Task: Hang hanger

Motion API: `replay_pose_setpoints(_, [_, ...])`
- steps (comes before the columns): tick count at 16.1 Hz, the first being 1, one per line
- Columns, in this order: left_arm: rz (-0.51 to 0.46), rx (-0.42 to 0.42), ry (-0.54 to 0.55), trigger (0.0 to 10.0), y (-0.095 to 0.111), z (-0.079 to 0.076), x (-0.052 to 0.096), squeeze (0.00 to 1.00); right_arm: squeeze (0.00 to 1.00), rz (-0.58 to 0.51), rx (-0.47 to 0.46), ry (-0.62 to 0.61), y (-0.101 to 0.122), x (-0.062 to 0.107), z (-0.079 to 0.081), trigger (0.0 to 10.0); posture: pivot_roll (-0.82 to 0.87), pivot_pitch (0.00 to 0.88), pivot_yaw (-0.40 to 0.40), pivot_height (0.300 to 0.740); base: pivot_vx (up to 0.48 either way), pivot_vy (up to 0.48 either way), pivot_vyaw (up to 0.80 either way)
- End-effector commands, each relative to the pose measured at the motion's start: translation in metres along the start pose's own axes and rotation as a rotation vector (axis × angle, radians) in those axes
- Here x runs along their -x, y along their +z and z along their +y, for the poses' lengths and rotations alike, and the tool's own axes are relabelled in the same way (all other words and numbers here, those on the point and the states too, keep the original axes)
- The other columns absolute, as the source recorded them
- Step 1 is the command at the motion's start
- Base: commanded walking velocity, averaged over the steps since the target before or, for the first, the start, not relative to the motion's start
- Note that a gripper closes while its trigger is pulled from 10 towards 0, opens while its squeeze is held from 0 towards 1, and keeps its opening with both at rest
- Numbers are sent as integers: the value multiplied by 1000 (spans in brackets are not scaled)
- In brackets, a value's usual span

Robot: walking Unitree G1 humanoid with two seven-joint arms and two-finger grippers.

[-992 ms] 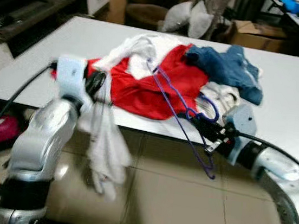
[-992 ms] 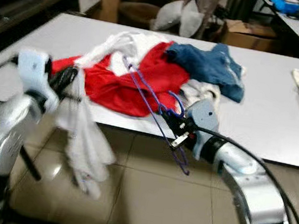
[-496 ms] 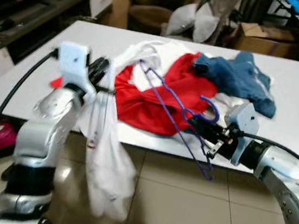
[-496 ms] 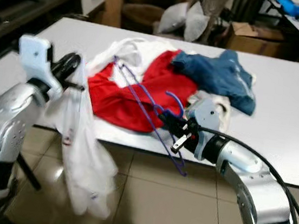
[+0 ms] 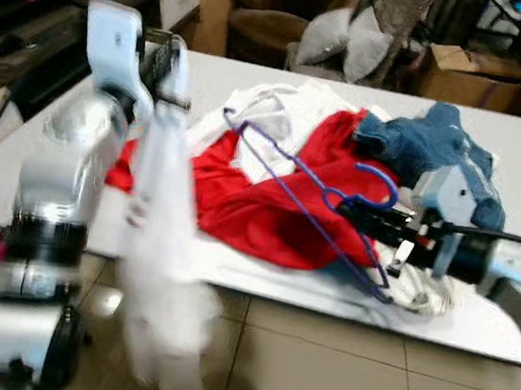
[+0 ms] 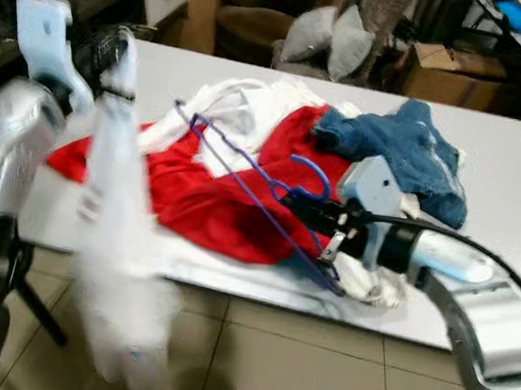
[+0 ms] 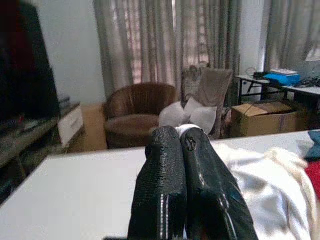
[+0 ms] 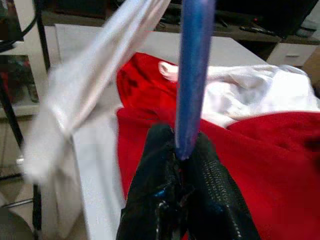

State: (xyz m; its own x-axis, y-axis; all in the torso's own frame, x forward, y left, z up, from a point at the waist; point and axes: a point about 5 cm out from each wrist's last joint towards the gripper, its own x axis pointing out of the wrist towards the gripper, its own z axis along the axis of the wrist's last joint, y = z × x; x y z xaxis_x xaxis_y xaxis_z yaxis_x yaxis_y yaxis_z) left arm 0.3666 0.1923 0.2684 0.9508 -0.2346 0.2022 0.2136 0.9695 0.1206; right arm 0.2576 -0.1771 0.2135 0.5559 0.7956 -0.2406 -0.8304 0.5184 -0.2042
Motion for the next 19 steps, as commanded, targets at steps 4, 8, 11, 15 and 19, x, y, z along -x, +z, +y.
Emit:
replay_pose_setpoints(4, [-65,-108,-1,10000,31,18,-25,0,0,-74,37,28,18,8,-11,10000,-139,0,22,740,373,0,0])
replay_pose_setpoints(8, [-93,-155,-36,10000,60,23,-44,0,0,-99,95,102,31,1,-13,10000,-140,0,42,740,165,0,0])
replay_pose_setpoints(11, [-126,-139,-75,10000,65,18,-46,0,0,-94,115,195,34,-3,-4,10000,-136,0,39,740,0,0,0])
replay_pose_setpoints(15, [-158,-91,-207,10000,70,8,-46,0,0,-103,141,300,39,-27,3,10000,-130,0,32,740,0,0,0])
replay_pose_setpoints(19, [-201,-63,-312,10000,82,-2,-35,0,0,-87,175,366,42,-58,2,10000,-119,0,20,740,0,0,0])
